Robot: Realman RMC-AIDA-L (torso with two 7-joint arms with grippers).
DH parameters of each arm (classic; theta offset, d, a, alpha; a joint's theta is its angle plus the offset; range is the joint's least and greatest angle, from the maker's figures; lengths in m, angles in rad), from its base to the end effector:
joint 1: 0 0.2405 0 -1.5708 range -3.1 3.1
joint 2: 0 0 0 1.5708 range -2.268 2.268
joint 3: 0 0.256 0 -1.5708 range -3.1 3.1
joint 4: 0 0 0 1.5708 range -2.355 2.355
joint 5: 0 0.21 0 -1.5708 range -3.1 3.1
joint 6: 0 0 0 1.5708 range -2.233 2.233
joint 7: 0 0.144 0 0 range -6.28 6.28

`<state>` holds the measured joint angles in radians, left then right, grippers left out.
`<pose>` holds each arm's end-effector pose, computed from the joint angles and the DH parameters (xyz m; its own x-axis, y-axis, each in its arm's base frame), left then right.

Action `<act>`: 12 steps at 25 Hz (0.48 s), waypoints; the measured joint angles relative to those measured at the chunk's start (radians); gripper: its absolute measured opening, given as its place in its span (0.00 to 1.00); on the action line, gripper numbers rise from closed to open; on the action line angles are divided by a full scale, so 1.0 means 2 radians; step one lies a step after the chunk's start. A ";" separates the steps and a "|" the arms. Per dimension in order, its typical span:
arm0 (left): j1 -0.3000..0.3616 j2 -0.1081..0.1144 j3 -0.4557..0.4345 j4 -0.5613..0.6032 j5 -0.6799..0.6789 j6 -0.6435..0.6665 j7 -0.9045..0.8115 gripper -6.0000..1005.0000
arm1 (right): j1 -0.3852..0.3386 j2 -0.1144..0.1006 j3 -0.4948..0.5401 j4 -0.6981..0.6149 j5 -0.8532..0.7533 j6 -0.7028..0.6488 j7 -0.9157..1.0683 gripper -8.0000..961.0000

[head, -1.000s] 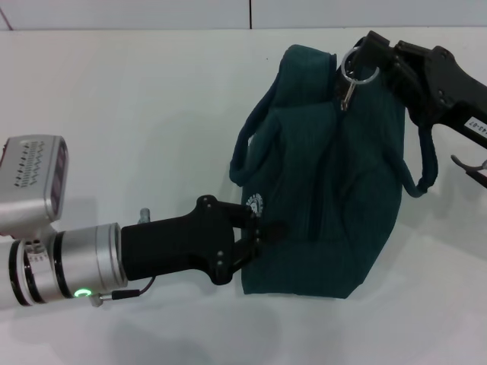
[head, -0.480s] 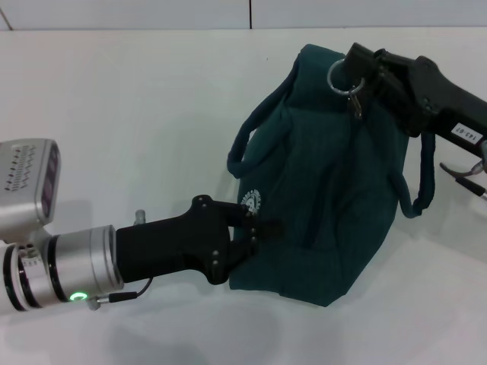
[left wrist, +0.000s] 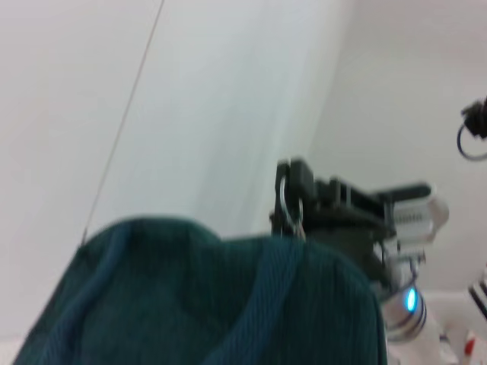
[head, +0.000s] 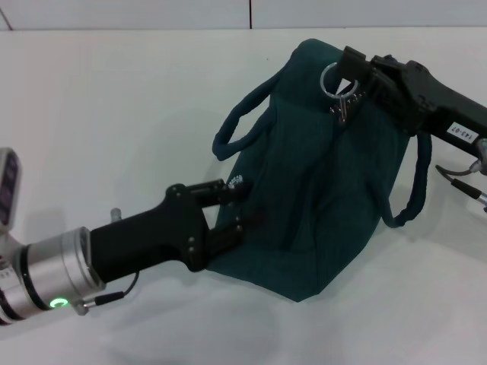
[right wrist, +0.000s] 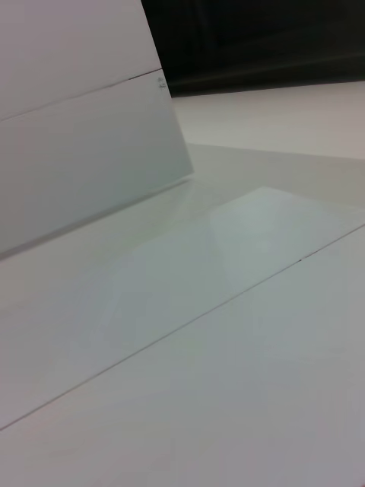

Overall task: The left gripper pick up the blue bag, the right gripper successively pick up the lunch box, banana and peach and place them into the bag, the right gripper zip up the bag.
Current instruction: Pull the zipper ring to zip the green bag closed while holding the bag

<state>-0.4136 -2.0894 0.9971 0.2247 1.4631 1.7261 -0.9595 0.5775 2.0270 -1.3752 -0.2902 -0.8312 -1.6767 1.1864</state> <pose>-0.2565 0.2484 -0.0518 0.5366 0.2636 0.8016 0.4168 -0.9088 0.0198 0.1939 0.3244 -0.0096 0.3471 -0.2355 -0.9078 -0.4002 -0.9126 0.0837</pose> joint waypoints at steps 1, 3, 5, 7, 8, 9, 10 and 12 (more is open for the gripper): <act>0.001 0.000 0.000 0.000 -0.006 0.004 0.000 0.26 | 0.001 0.000 0.000 0.001 0.000 0.000 0.000 0.02; 0.002 0.000 0.000 0.000 -0.022 0.010 0.000 0.33 | 0.004 0.000 0.000 0.002 0.000 0.001 0.000 0.03; 0.001 0.000 0.000 0.000 -0.034 0.011 0.000 0.39 | 0.006 0.000 0.000 0.002 0.000 0.002 0.000 0.03; -0.004 0.000 0.000 0.000 -0.040 0.012 0.000 0.46 | 0.007 0.000 0.000 0.002 0.000 0.003 0.000 0.03; -0.005 -0.001 0.001 0.000 -0.041 0.012 -0.001 0.50 | 0.008 0.000 0.000 0.002 0.000 0.004 0.000 0.03; -0.009 -0.001 0.002 0.001 -0.042 0.012 -0.001 0.52 | 0.009 0.000 0.000 0.002 0.000 0.005 0.000 0.03; -0.013 -0.001 0.003 0.000 -0.042 0.012 -0.002 0.55 | 0.009 0.000 0.000 0.002 0.001 0.007 0.000 0.03; -0.020 -0.001 0.004 -0.002 -0.041 0.013 -0.002 0.61 | 0.010 0.000 0.000 0.002 0.001 0.009 0.000 0.03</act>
<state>-0.4546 -2.0920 1.0052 0.2206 1.3816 1.7512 -0.9631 0.5968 2.0276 -1.3760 -0.2869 -0.8287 -1.6583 1.1854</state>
